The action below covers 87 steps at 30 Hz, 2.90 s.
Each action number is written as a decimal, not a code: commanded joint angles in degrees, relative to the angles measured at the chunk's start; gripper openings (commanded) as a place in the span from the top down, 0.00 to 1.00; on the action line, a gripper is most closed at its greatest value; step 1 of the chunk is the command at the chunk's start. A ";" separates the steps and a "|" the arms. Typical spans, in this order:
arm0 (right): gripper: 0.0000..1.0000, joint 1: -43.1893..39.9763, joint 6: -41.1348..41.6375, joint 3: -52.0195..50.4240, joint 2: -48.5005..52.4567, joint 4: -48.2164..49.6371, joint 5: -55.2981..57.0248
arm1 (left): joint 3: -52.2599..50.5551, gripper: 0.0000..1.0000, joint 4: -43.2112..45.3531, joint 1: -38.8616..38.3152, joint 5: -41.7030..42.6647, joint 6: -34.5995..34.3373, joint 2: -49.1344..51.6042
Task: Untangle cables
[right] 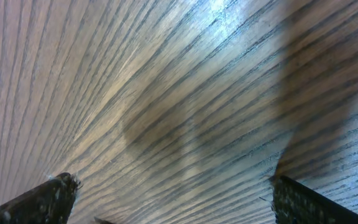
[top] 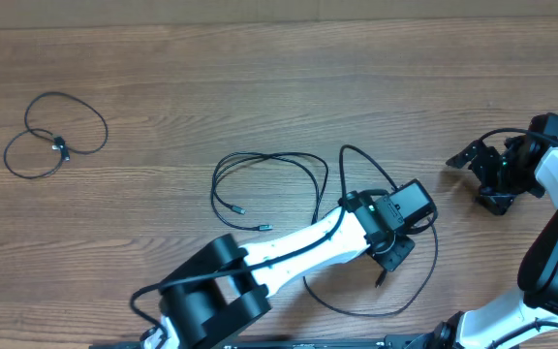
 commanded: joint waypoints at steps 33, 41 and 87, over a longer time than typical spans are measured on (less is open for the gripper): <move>0.00 -0.11 -0.24 1.38 0.13 0.20 0.17 | 1.01 0.47 11.08 3.41 -17.18 -36.83 4.81; 0.00 -0.11 -0.26 1.38 0.13 0.20 0.17 | 1.01 0.41 11.28 3.41 -17.88 -41.27 7.65; 0.00 -0.11 -0.24 1.38 0.13 0.20 0.17 | 12.87 0.68 -5.42 3.56 8.76 0.83 11.08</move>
